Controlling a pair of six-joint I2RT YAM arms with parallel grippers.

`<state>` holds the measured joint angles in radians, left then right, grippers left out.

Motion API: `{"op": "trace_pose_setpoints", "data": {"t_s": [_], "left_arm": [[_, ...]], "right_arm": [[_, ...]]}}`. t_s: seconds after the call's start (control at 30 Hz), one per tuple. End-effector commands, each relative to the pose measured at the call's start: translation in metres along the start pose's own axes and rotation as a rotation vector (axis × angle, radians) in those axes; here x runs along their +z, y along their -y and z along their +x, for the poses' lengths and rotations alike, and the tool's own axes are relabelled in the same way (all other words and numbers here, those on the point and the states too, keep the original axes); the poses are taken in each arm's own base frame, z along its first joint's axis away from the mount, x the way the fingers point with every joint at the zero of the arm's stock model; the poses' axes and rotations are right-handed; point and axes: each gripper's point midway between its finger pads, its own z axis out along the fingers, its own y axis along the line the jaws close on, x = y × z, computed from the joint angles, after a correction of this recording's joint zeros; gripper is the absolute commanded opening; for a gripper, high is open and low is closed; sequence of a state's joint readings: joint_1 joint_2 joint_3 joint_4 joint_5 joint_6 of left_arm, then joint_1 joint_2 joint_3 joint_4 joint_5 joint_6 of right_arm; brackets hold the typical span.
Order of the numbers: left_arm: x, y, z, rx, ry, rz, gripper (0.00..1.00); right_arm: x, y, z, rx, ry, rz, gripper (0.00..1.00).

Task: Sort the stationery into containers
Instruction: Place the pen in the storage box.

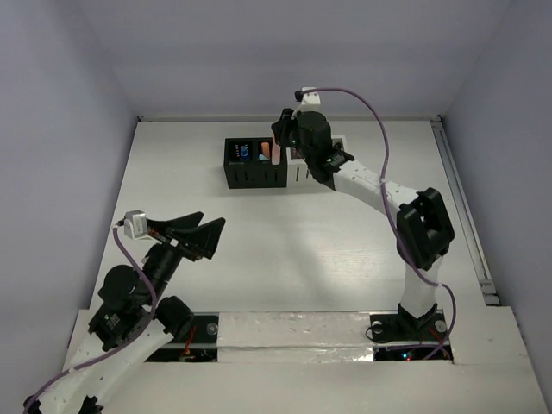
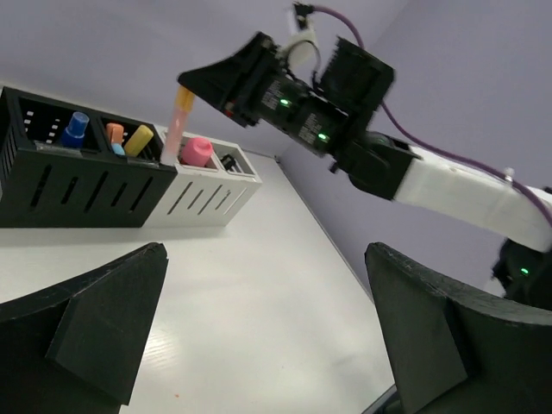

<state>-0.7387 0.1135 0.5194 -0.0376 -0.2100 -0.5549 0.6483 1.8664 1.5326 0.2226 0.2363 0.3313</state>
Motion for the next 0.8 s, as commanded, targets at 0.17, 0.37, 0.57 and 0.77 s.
{"op": "trace_pose_setpoints", "data": {"t_s": [0.17,0.37,0.57,0.77], "left_arm": [[-0.024,0.007,-0.043,0.072,0.061,-0.029,0.99],[-0.025,0.008,-0.042,0.072,0.061,-0.018,0.99],[-0.022,0.004,-0.038,0.073,0.045,-0.036,0.99],[-0.015,0.002,-0.034,0.082,0.028,-0.058,0.99]], "right_arm": [[0.045,0.001,-0.047,-0.136,0.165,0.062,0.0],[0.059,0.008,-0.032,-0.147,0.153,0.091,0.0],[0.059,0.01,0.004,-0.121,0.096,0.056,0.04],[0.038,0.004,-0.004,-0.098,0.119,0.0,0.56]]}}
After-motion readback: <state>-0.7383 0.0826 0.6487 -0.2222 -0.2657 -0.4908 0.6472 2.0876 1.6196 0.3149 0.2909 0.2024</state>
